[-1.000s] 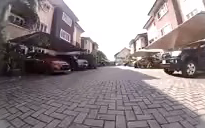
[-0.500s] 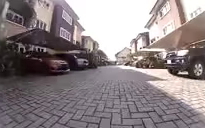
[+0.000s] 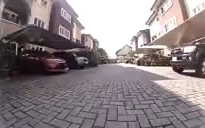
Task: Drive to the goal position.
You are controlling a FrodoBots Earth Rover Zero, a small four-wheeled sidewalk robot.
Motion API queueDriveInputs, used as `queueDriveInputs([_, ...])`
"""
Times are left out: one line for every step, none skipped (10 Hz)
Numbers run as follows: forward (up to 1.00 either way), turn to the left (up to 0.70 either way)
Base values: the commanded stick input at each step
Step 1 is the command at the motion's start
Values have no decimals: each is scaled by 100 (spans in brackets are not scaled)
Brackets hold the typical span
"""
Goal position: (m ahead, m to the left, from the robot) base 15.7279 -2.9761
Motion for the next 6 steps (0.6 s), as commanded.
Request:
queueDriveInputs([69, 3])
queueDriveInputs([69, 3])
queueDriveInputs([69, 3])
queueDriveInputs([69, 3])
queueDriveInputs([69, 3])
queueDriveInputs([69, 3])
